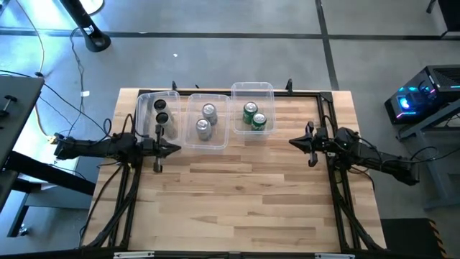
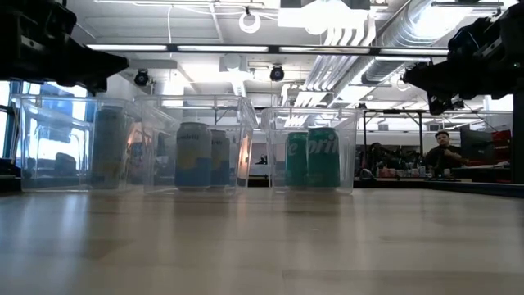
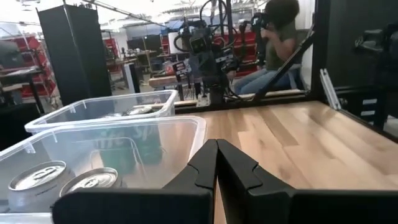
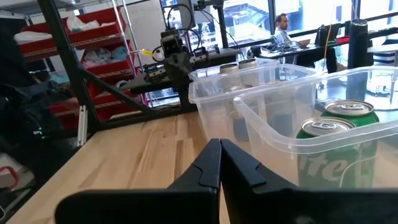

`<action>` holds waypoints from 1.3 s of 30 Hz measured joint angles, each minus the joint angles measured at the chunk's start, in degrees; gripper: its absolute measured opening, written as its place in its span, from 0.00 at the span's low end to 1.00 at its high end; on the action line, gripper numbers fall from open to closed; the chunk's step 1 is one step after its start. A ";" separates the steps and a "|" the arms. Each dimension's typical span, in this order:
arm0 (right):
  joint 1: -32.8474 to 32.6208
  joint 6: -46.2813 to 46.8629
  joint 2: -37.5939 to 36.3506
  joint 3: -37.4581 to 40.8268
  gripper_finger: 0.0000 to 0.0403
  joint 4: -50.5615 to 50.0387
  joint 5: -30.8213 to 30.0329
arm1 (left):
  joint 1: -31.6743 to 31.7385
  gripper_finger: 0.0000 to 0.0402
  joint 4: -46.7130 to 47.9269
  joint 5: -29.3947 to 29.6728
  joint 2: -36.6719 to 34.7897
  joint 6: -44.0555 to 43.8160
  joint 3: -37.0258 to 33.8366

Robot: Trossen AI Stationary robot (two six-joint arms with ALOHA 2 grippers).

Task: Sort soda cans
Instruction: Return to Home Position

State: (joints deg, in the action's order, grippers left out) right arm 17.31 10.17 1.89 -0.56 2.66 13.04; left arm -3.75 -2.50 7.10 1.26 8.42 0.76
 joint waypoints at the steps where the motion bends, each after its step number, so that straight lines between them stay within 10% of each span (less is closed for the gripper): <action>1: -0.01 0.02 0.19 0.00 0.00 0.02 -0.02 | 0.00 0.00 -0.12 -0.03 0.14 -0.44 -0.01; 39: -0.01 0.02 0.72 -0.02 0.00 -0.02 -0.03 | -0.04 0.00 -0.31 -0.06 0.19 -1.21 0.04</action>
State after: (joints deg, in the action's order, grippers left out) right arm 17.30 10.20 2.61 -0.58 2.63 13.01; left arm -3.79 -2.81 7.03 1.45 7.20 0.80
